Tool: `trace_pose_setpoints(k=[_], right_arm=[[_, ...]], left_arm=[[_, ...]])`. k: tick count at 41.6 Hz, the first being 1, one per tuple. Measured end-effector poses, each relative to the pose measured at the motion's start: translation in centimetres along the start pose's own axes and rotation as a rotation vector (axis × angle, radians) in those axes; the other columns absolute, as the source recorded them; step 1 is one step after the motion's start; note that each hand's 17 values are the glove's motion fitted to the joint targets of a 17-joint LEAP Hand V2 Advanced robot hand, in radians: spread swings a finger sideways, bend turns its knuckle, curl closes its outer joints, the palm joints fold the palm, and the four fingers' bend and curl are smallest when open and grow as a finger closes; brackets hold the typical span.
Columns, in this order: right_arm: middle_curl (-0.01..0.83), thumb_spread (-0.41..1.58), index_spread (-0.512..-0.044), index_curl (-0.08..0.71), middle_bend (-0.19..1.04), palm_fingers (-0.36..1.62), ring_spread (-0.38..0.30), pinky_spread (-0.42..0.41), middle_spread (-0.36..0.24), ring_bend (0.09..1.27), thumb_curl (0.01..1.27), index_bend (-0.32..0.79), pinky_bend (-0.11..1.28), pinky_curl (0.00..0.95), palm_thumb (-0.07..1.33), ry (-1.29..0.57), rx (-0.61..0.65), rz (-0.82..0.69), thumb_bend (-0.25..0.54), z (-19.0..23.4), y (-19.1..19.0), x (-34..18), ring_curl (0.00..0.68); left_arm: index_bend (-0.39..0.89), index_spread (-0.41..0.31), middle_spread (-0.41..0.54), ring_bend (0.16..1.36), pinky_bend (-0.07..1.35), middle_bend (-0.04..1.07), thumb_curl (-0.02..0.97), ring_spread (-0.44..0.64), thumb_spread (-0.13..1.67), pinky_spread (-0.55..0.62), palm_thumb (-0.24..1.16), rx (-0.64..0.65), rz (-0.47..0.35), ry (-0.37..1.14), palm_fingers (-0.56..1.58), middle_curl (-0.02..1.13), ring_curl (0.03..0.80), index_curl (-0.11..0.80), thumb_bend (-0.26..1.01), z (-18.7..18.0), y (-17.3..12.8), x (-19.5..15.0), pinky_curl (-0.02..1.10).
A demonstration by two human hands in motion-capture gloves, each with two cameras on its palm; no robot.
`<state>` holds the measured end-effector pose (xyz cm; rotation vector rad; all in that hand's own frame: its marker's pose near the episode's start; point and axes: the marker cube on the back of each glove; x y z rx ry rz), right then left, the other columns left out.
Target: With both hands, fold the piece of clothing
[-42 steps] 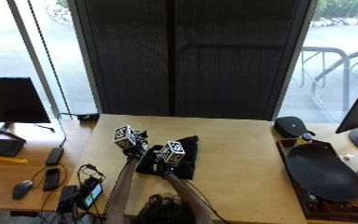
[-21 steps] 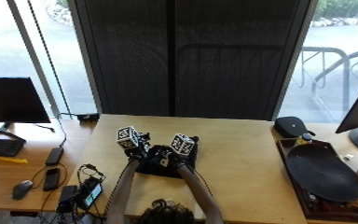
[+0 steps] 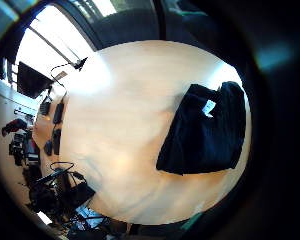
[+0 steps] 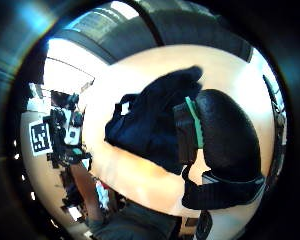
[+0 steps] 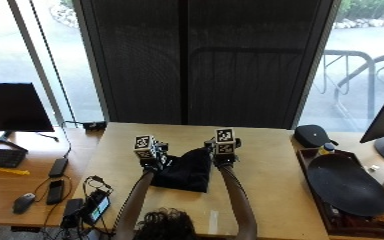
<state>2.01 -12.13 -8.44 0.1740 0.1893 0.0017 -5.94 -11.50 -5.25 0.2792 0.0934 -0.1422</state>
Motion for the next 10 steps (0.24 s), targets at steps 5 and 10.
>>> trace_pose_setpoints(k=[5, 10], right_arm=[[0.31, 1.47, -0.327, 0.335, 0.13, 0.18, 0.132, 0.249, 0.072, 0.2, 0.36, 0.18, 0.53, 0.35, 0.53, 0.039, 0.254, 0.095, -0.013, -0.6, -1.2, 2.0, 0.33], [0.296, 1.47, -0.333, 0.342, 0.14, 0.18, 0.141, 0.254, 0.072, 0.2, 0.35, 0.18, 0.53, 0.349, 0.53, -0.005, 0.274, 0.068, -0.004, -1.5, -0.2, 1.8, 0.33]], left_arm=[[0.16, -0.116, -0.047, 0.39, 0.24, 0.19, 0.309, 0.23, 1.48, 0.39, 0.44, 0.091, 0.081, -0.066, 0.42, 0.4, 0.322, 0.395, 0.09, -0.2, -0.8, 1.6, 0.36], [0.16, -0.115, -0.045, 0.4, 0.23, 0.19, 0.312, 0.22, 1.46, 0.39, 0.43, 0.05, 0.096, -0.06, 0.42, 0.4, 0.323, 0.392, 0.07, 1.3, -1.4, 2.1, 0.36]])
